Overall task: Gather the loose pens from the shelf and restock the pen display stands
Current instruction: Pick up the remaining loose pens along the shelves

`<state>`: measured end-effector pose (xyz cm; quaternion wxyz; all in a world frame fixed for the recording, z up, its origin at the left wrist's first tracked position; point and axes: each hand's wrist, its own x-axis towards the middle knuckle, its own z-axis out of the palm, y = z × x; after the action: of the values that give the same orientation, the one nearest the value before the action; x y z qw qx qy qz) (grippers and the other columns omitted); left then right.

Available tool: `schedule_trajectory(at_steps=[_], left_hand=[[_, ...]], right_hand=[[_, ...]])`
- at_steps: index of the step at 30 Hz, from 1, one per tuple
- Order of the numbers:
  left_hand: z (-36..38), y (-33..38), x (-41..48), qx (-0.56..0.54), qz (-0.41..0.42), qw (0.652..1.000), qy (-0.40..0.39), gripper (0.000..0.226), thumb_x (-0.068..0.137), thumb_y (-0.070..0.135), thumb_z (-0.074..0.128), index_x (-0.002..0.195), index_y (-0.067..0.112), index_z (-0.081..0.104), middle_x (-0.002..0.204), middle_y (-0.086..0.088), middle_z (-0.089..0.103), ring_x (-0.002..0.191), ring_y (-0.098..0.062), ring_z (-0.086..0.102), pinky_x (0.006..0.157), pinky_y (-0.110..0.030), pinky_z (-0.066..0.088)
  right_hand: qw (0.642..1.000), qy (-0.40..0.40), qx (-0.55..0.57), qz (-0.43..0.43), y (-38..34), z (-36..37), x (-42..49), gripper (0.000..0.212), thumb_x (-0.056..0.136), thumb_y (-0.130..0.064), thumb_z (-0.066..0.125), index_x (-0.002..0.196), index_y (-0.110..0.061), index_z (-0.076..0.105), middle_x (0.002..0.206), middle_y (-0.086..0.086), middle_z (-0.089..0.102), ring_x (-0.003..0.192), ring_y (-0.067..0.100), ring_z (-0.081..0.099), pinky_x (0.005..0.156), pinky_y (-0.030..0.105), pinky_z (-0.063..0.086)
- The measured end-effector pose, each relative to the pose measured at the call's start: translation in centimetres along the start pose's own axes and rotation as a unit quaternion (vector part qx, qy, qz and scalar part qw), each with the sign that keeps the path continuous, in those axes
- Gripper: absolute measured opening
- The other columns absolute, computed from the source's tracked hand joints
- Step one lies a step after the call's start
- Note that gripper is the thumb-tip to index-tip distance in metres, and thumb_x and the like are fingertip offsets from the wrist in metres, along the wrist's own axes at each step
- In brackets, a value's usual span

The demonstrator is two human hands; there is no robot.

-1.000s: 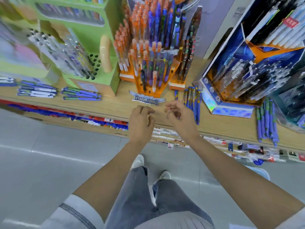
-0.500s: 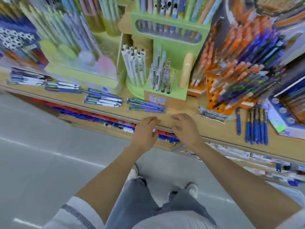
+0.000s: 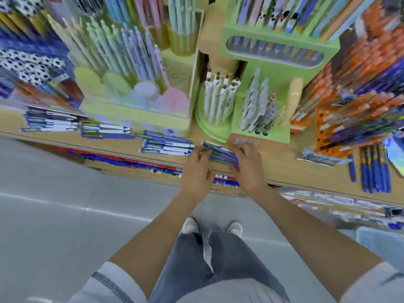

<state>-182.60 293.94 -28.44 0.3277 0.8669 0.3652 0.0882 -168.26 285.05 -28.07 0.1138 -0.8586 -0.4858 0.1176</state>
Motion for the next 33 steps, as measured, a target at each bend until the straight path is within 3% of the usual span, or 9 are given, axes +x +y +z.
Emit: schedule_trajectory(at_steps=[5,10,13,16,19,22,25,30,33], left_hand=[[0.0,-0.7,0.5,-0.024,0.014,0.999,0.017,0.049,0.075,-0.004,0.061,0.123,0.000,0.058,0.130,-0.019,0.047,0.114,-0.035,0.051,0.097,-0.045,0.046],[0.3,-0.4,0.7,-0.059,-0.020,0.998,0.026,0.046,0.080,-0.003,0.059,0.125,0.005,0.059,0.124,-0.015,0.045,0.110,-0.031,0.051,0.094,-0.033,0.045],[0.4,0.1,0.8,-0.088,-0.055,0.994,0.025,0.045,0.082,-0.002,0.057,0.125,0.010,0.058,0.118,-0.012,0.047,0.096,-0.027,0.056,0.083,-0.023,0.043],[0.3,0.5,0.8,-0.130,-0.095,0.986,0.037,0.048,0.081,-0.004,0.055,0.126,0.013,0.053,0.106,-0.008,0.049,0.082,-0.022,0.054,0.073,-0.027,0.044],[0.3,0.6,1.2,-0.167,-0.131,0.977,0.020,0.044,0.083,0.000,0.056,0.125,0.012,0.053,0.093,-0.008,0.061,0.080,-0.024,0.060,0.075,-0.037,0.051],[0.3,1.5,1.3,-0.310,-0.218,0.925,-0.036,0.042,0.087,0.008,0.061,0.126,0.010,0.046,0.088,-0.012,0.068,0.074,-0.026,0.068,0.075,-0.041,0.057],[0.8,2.8,1.2,-0.439,-0.264,0.857,-0.060,0.031,0.093,0.012,0.060,0.120,0.000,0.050,0.094,-0.015,0.067,0.075,-0.020,0.068,0.078,-0.038,0.059],[1.5,4.3,1.0,-0.474,-0.290,0.827,-0.092,0.028,0.096,0.022,0.058,0.104,-0.005,0.063,0.088,-0.018,0.062,0.073,-0.024,0.057,0.082,-0.048,0.053],[2.1,5.8,0.9,-0.474,-0.276,0.829,-0.112,0.022,0.096,0.019,0.057,0.099,0.000,0.065,0.088,-0.016,0.067,0.072,-0.022,0.061,0.076,-0.037,0.055]], right_hand=[[0.999,-0.046,0.009,0.005,0.3,-0.3,0.8,0.050,0.082,-0.027,0.074,0.126,-0.009,0.058,0.121,0.013,0.055,0.117,0.037,0.047,0.091,0.045,0.041],[0.997,-0.066,0.022,0.011,-0.1,0.0,0.6,0.048,0.089,-0.022,0.067,0.131,-0.005,0.052,0.122,0.020,0.052,0.112,0.040,0.048,0.089,0.046,0.041],[0.996,-0.088,0.001,0.001,-0.2,0.2,0.7,0.044,0.093,-0.021,0.062,0.130,-0.001,0.049,0.122,0.021,0.049,0.112,0.038,0.046,0.089,0.043,0.039],[0.993,-0.118,0.016,0.015,-0.3,0.0,1.2,0.042,0.095,-0.020,0.058,0.130,0.000,0.046,0.123,0.021,0.048,0.113,0.035,0.045,0.091,0.038,0.037],[0.988,-0.139,0.058,0.033,-0.3,-0.5,1.3,0.041,0.094,-0.018,0.060,0.127,0.002,0.047,0.121,0.021,0.050,0.110,0.036,0.048,0.086,0.038,0.037],[0.974,-0.157,0.149,0.065,-0.4,-1.2,1.0,0.026,0.091,-0.014,0.062,0.107,-0.001,0.047,0.100,0.014,0.054,0.089,0.033,0.051,0.063,0.033,0.030],[0.949,-0.152,0.260,0.096,-0.6,-1.7,0.0,0.026,0.090,-0.015,0.066,0.092,-0.008,0.041,0.073,-0.004,0.045,0.063,0.017,0.043,0.050,0.021,0.031],[0.913,-0.116,0.370,0.128,-0.6,-2.0,-2.4,0.035,0.084,-0.015,0.074,0.075,-0.023,0.041,0.069,-0.003,0.045,0.059,0.009,0.041,0.054,0.017,0.034],[0.866,-0.113,0.458,0.165,0.6,-2.4,-4.1,0.027,0.082,-0.028,0.074,0.090,-0.012,0.054,0.083,0.018,0.060,0.074,0.028,0.063,0.070,0.034,0.051]])
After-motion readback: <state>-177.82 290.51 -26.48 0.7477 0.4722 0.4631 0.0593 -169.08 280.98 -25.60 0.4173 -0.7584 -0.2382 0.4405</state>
